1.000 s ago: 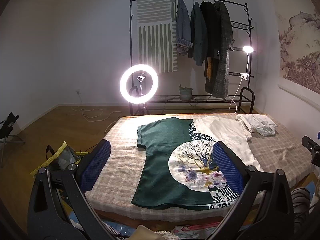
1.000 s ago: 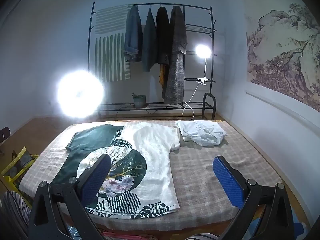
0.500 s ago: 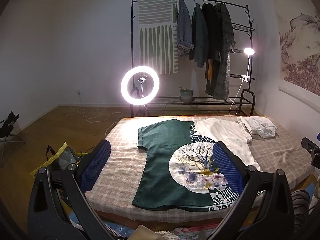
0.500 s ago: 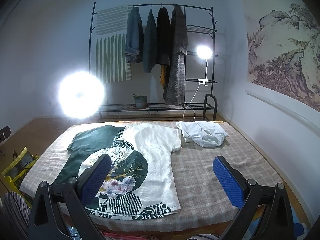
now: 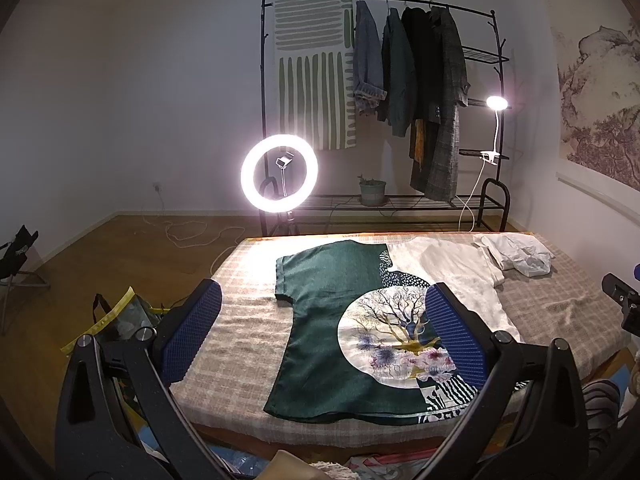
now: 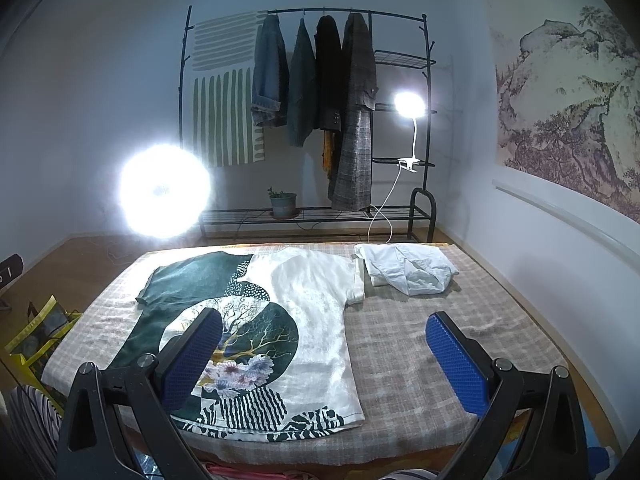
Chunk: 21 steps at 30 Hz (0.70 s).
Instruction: Fold small clothes
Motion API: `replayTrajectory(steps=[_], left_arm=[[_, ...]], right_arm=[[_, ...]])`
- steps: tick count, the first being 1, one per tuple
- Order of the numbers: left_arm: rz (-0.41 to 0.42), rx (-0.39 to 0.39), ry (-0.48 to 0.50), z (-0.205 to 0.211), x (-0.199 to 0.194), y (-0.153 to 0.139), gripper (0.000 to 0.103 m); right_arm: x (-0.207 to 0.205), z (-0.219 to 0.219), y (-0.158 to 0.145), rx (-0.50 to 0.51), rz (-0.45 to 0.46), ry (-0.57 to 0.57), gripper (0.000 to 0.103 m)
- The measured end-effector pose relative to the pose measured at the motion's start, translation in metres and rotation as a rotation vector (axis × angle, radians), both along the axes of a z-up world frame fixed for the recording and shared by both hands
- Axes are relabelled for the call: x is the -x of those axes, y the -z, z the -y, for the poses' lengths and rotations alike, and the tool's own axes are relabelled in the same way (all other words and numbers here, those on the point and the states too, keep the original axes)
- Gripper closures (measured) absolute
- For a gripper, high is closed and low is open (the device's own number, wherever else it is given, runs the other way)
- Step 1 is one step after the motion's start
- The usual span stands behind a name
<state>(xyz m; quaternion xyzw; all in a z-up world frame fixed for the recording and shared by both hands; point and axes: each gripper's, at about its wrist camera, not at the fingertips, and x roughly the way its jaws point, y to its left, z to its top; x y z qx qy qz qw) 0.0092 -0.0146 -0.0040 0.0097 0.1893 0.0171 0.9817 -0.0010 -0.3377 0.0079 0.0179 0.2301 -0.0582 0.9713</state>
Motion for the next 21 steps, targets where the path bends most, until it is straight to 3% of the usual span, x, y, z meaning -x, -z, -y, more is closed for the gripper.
replayTrajectory(steps=[21], left_arm=[[0.002, -0.003, -0.003, 0.0019, 0.0017, 0.0024, 0.000]], right_arm=[[-0.0010, 0.0003, -0.0008, -0.003, -0.005, 0.000, 0.000]])
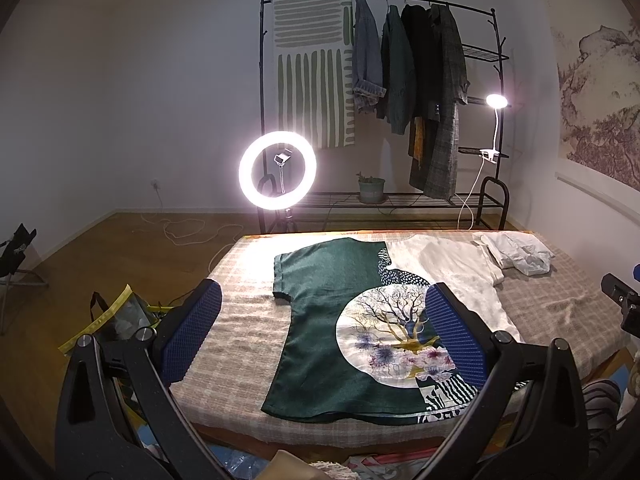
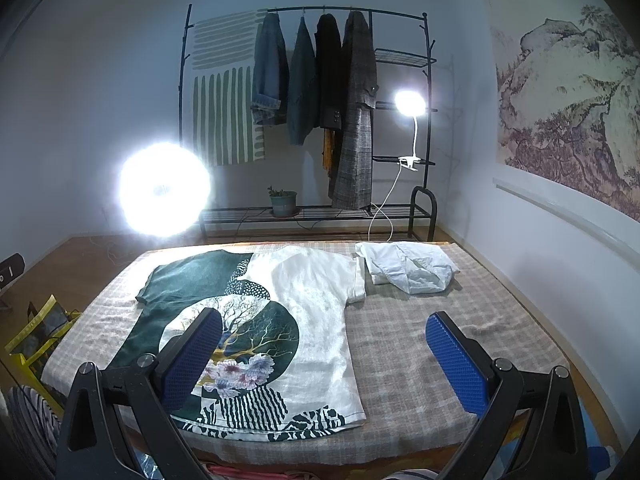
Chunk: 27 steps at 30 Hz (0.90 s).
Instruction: Fold small clothes
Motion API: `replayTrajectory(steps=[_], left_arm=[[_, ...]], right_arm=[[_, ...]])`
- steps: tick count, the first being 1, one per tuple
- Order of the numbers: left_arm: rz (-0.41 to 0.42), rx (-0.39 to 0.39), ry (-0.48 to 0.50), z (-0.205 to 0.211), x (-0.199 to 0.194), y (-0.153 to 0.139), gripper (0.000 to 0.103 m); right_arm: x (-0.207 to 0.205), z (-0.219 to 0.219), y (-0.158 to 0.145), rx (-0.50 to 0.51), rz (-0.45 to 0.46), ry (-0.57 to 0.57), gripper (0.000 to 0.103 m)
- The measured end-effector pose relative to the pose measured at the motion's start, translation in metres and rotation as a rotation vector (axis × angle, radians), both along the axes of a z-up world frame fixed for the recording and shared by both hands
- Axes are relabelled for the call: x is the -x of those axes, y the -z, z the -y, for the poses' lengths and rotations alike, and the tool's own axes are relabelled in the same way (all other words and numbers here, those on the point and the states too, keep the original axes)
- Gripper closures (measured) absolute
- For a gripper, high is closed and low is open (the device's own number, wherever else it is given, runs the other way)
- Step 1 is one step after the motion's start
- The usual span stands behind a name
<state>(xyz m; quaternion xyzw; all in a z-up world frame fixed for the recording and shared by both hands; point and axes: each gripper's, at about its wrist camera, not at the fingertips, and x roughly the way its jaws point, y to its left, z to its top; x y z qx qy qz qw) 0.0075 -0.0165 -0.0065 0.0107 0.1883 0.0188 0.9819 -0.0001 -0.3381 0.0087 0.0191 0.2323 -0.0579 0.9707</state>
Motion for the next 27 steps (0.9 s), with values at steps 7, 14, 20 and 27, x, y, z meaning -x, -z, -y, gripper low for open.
replayTrajectory(steps=[7, 14, 20, 27], left_arm=[[-0.019, 0.000, -0.013, -0.003, -0.006, 0.005, 0.000], [-0.073, 0.027, -0.041, -0.021, -0.026, 0.024, 0.000], [-0.115, 0.089, -0.104, -0.054, -0.048, 0.053, 0.000], [-0.233, 0.197, -0.118, -0.086, -0.075, 0.103, 0.009]], right_arm=[[-0.006, -0.003, 0.000, -0.004, -0.005, -0.014, 0.000], [-0.025, -0.011, 0.000, -0.014, 0.006, -0.041, 0.000], [-0.064, -0.023, 0.002, -0.043, -0.021, -0.091, 0.000], [-0.128, -0.055, 0.010, -0.064, -0.042, -0.233, 0.000]])
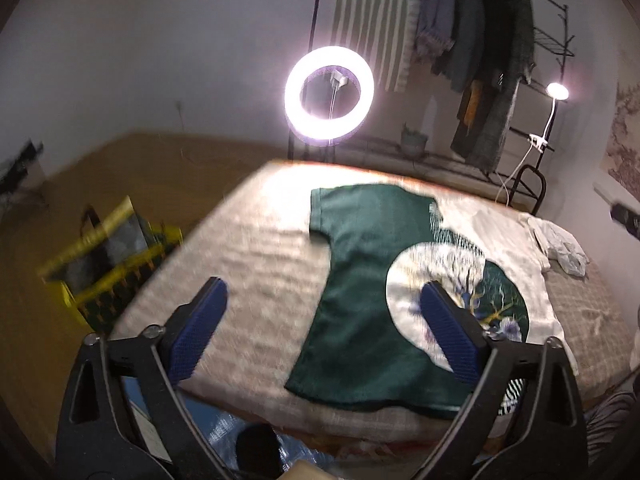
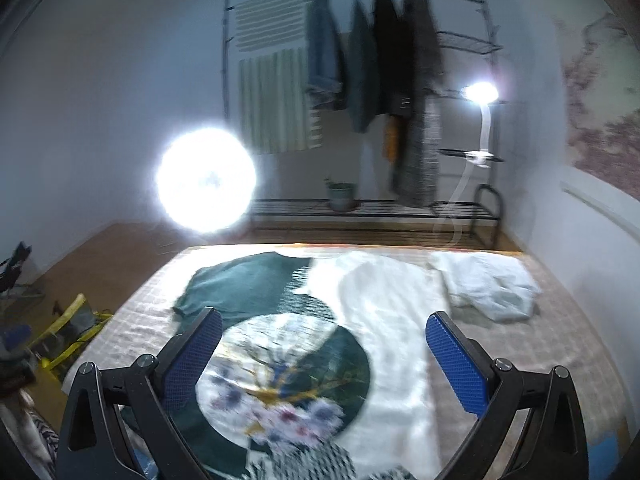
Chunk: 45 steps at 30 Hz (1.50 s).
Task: Fold small clothes
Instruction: 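Lower the right tool to the green sleeve edge of the shirt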
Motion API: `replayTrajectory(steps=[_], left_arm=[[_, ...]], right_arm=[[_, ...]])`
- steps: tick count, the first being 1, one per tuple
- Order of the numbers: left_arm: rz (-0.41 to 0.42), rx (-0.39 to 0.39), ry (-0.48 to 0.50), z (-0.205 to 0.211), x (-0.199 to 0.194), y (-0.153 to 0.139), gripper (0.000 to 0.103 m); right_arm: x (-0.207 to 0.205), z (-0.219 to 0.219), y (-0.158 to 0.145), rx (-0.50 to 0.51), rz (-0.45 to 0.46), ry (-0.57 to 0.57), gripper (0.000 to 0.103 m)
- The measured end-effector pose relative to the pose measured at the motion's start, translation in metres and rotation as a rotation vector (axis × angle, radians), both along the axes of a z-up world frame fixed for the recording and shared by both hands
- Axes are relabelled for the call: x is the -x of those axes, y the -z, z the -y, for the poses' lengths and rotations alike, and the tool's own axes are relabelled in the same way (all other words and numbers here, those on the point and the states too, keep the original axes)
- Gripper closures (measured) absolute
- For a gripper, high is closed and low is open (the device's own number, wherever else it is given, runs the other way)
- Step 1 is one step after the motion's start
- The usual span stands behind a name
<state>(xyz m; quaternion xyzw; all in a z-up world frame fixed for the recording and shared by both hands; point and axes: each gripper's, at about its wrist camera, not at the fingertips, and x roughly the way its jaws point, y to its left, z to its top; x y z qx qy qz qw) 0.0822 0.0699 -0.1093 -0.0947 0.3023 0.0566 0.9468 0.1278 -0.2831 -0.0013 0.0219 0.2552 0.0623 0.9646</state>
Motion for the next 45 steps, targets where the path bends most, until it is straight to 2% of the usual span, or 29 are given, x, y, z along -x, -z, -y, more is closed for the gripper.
replayTrajectory(steps=[2, 7, 11, 15, 22, 23, 25, 27, 28, 29, 30, 31, 32, 33, 36, 39, 41, 45], left_arm=[[-0.042, 0.035, 0.007, -0.006, -0.007, 0.015, 0.018], [-0.172, 0.141, 0.007, -0.019, -0.023, 0.056, 0.026], [-0.253, 0.177, 0.000, -0.025, -0.035, 0.085, 0.030], [-0.344, 0.216, -0.007, -0.029, -0.047, 0.115, 0.031], [-0.435, 0.192, -0.050, -0.033, -0.060, 0.148, 0.031], [-0.443, 0.190, -0.046, -0.033, -0.062, 0.151, 0.034], [-0.466, 0.199, -0.040, -0.032, -0.066, 0.159, 0.038], [-0.456, 0.174, -0.035, -0.028, -0.069, 0.158, 0.039], [-0.453, 0.159, -0.029, -0.027, -0.071, 0.158, 0.046], [-0.451, 0.147, -0.027, -0.025, -0.072, 0.158, 0.060], [-0.448, 0.131, -0.026, -0.024, -0.073, 0.158, 0.068], [-0.444, 0.131, -0.022, -0.024, -0.073, 0.157, 0.080], [-0.442, 0.153, -0.011, -0.025, -0.074, 0.157, 0.093], [-0.449, 0.209, 0.012, -0.027, -0.076, 0.158, 0.097], [-0.451, 0.284, 0.026, -0.031, -0.077, 0.160, 0.100], [-0.450, 0.318, 0.047, -0.031, -0.076, 0.160, 0.102], [-0.449, 0.347, 0.051, -0.034, -0.076, 0.161, 0.103], [-0.442, 0.397, 0.044, -0.039, -0.077, 0.162, 0.103]], right_arm=[[-0.019, -0.010, 0.000, -0.014, -0.018, -0.065, 0.000], [-0.069, -0.040, 0.002, -0.022, -0.080, -0.176, 0.001], [-0.109, -0.066, 0.003, -0.034, -0.129, -0.254, 0.011], [-0.152, -0.093, 0.004, -0.049, -0.181, -0.315, 0.016], [-0.221, -0.157, 0.016, -0.082, -0.316, -0.444, 0.017], [-0.233, -0.167, 0.021, -0.090, -0.337, -0.448, 0.017], [-0.257, -0.190, 0.034, -0.104, -0.379, -0.448, 0.019], [-0.276, -0.211, 0.047, -0.115, -0.414, -0.452, 0.019], [-0.285, -0.222, 0.055, -0.115, -0.430, -0.453, 0.019], [-0.294, -0.234, 0.065, -0.111, -0.449, -0.453, 0.021], [-0.305, -0.249, 0.076, -0.103, -0.468, -0.453, 0.023], [-0.313, -0.260, 0.086, -0.094, -0.485, -0.451, 0.024], [-0.323, -0.272, 0.098, -0.081, -0.502, -0.448, 0.026], [-0.333, -0.284, 0.110, -0.068, -0.522, -0.445, 0.026], [-0.358, -0.311, 0.139, -0.037, -0.573, -0.437, 0.027], [-0.377, -0.337, 0.163, 0.017, -0.624, -0.461, 0.034], [-0.388, -0.355, 0.179, 0.066, -0.658, -0.493, 0.034], [-0.402, -0.382, 0.204, 0.155, -0.690, -0.511, 0.041]])
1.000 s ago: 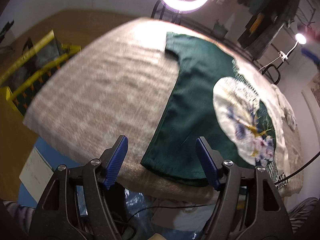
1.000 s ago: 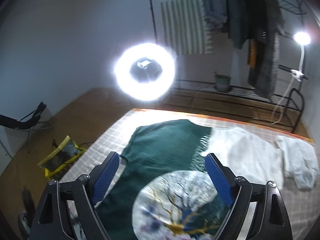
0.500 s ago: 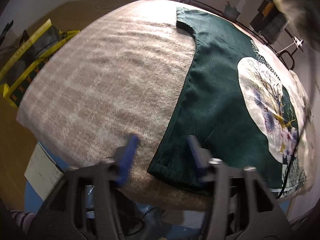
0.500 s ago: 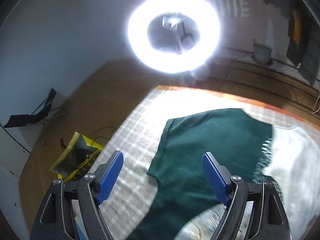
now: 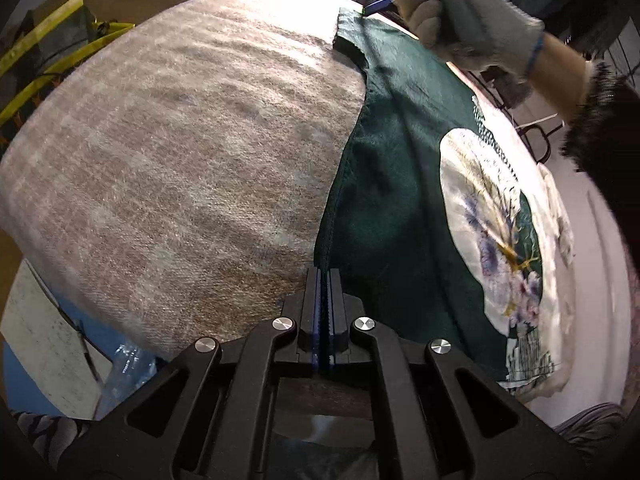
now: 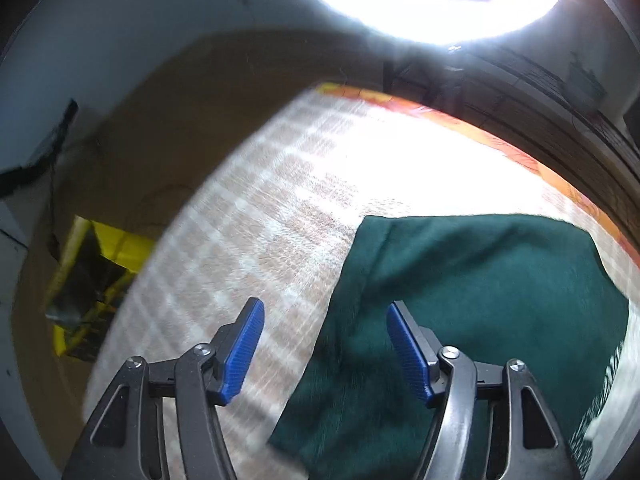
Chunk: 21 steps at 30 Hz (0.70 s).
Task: Fold small clothes
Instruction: 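Grasp the green side edge with the right tool and fold it inward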
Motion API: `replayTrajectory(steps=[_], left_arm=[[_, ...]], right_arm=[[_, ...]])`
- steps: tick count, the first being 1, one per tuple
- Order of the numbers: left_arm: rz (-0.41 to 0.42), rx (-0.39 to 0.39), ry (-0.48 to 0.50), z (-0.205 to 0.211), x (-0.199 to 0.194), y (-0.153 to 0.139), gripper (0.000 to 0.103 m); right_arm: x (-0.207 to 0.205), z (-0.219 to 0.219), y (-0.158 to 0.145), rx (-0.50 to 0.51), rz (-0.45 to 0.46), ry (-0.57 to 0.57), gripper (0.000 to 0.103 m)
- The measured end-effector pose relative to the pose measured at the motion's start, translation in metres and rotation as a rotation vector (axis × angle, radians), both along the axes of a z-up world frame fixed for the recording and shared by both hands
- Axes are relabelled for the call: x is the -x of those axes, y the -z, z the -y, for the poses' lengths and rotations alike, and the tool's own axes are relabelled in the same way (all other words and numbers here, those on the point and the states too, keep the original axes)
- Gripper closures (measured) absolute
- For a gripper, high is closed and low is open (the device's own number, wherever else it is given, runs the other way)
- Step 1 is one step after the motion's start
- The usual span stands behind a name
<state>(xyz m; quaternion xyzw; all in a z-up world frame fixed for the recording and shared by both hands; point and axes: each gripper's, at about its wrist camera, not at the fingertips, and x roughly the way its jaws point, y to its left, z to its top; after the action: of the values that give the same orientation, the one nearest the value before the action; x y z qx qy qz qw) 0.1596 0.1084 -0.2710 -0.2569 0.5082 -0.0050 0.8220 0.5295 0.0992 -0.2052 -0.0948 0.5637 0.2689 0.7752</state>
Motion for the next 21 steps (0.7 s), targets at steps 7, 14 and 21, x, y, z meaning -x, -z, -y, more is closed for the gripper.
replayTrajectory(steps=[7, 14, 21], left_arm=[[0.010, -0.016, 0.006, 0.002, 0.000, -0.004, 0.103], [0.024, -0.038, 0.011, 0.007, 0.000, -0.007, 0.103], [0.066, -0.058, 0.014, 0.011, 0.005, -0.021, 0.103]], right_arm=[[-0.007, -0.028, 0.034, 0.187, 0.027, -0.089, 0.054], [-0.010, -0.010, 0.036, 0.194, 0.033, -0.072, 0.086], [-0.014, 0.028, 0.016, 0.108, 0.062, -0.015, 0.102]])
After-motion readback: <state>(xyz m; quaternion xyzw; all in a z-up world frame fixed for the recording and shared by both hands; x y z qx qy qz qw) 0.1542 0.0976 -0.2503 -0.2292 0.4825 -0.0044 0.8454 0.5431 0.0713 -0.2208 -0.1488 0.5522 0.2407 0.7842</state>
